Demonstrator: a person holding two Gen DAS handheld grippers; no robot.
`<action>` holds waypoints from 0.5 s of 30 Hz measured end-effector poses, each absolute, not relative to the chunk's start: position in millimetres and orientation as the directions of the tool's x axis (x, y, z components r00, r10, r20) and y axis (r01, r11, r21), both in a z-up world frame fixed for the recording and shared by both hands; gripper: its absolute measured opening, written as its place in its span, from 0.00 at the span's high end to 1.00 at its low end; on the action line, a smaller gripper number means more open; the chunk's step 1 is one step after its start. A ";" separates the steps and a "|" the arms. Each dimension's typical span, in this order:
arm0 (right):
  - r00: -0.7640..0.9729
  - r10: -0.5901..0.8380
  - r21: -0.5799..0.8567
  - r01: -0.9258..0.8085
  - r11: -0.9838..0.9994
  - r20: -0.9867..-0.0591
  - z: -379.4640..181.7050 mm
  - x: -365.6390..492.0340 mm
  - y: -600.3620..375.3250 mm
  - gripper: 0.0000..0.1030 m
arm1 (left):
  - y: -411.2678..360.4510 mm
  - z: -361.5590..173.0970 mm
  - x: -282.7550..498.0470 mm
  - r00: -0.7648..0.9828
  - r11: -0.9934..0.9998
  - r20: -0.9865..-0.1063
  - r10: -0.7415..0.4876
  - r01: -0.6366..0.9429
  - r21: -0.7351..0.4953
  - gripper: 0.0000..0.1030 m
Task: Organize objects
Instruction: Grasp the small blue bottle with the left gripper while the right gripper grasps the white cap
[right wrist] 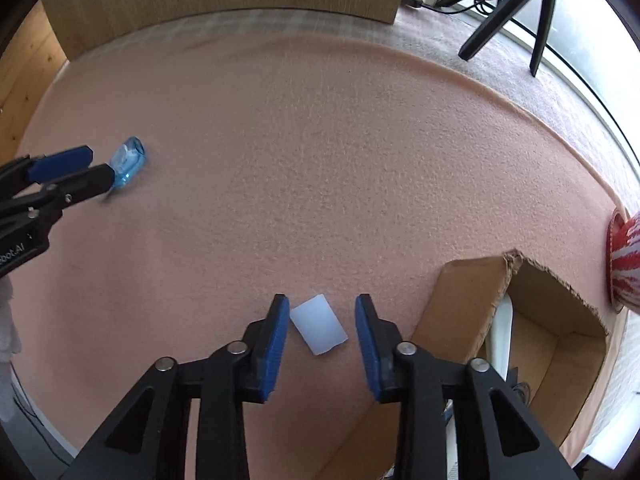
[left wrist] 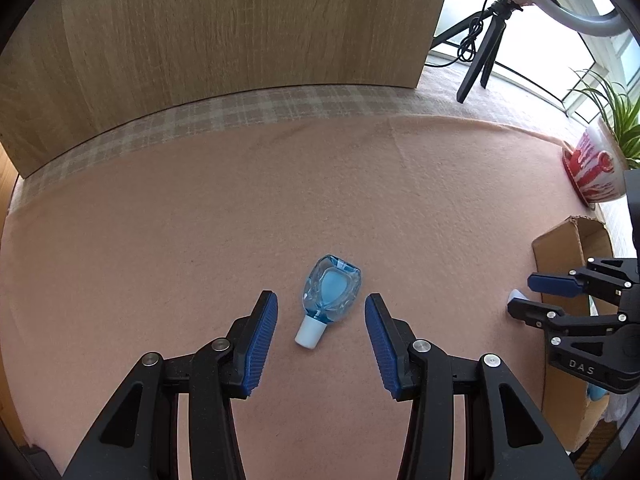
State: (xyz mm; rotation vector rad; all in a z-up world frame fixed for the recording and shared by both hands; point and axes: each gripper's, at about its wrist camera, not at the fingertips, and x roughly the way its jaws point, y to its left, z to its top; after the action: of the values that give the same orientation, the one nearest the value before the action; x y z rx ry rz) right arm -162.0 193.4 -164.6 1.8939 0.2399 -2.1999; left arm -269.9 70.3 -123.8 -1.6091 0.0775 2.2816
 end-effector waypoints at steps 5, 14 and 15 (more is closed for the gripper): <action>-0.132 -0.044 0.000 0.311 -0.950 -0.990 -165.6 -161.1 191.5 0.71 | 75.0 -124.6 -270.1 -0.294 -0.933 -0.922 0.253 -0.327 -0.151 0.52; -0.098 0.011 -0.053 0.435 -0.899 -0.995 -170.3 -160.2 174.2 0.78 | 82.6 -129.0 -274.1 -0.287 -0.931 -0.927 0.242 -0.339 -0.138 0.52; -0.088 0.005 -0.043 0.438 -0.898 -0.996 -169.9 -160.5 174.0 0.81 | 83.1 -129.3 -274.2 -0.287 -0.930 -0.927 0.242 -0.340 -0.138 0.52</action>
State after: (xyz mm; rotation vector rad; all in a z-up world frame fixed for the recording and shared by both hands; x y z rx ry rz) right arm -160.5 174.0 -169.9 1.8901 0.4827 -2.0623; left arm -274.2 83.1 -129.3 -1.6055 0.1211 2.2614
